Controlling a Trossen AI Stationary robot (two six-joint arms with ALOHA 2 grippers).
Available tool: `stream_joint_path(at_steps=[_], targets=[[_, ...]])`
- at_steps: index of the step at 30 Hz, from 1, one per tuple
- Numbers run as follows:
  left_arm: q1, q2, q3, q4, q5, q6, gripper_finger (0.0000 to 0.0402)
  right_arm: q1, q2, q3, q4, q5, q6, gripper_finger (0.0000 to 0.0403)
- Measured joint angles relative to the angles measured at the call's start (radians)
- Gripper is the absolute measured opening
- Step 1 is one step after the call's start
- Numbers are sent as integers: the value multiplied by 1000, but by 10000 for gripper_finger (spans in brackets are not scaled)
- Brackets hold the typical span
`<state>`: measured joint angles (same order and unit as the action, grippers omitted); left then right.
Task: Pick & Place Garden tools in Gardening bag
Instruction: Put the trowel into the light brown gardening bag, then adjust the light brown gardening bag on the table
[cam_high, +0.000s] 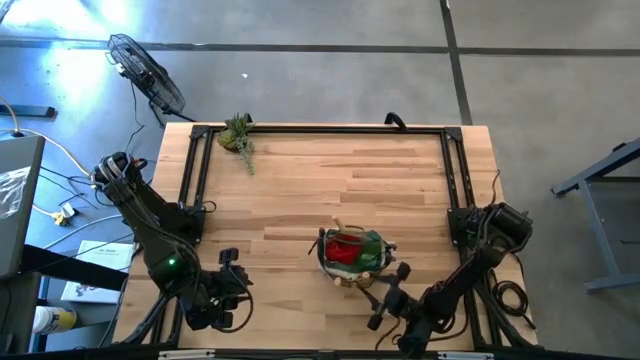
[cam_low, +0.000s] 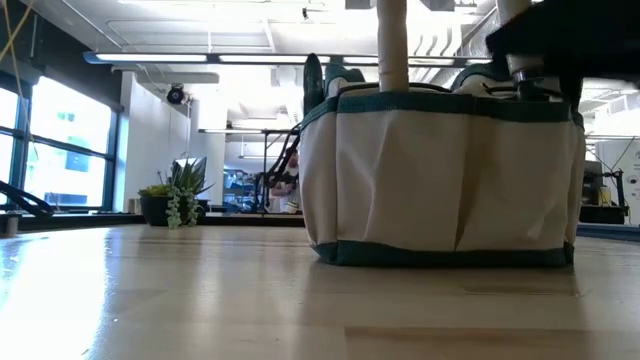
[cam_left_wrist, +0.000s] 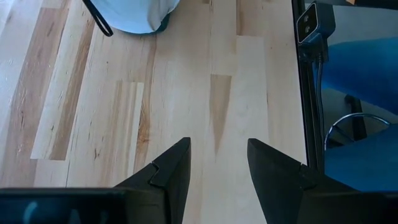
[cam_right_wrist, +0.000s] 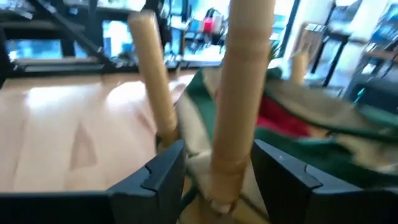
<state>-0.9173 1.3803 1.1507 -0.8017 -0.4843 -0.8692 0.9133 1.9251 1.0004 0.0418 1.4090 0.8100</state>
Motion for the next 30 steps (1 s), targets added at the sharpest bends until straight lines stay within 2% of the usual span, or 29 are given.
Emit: stream_joint_path(at_steps=[6,12,15,20,24,26,30], targets=[[0,0,0,0,2,0,152,56,-12,0,64,157,-113,161],[0,0,0,0,2,4,152,73,-51,0,206,163,-316,142],[0,0,0,0,-2,6,152,67,-62,0,342,162,-519,134],[0,0,0,0,-4,7,152,59,-64,0,702,157,-939,122],[0,0,0,0,-6,7,152,55,-64,1,939,159,-1190,116],[0,0,0,0,-6,7,152,55,-64,11,1014,157,-1295,114],[0,0,0,0,-6,7,152,46,-64,32,1081,161,-1399,101]])
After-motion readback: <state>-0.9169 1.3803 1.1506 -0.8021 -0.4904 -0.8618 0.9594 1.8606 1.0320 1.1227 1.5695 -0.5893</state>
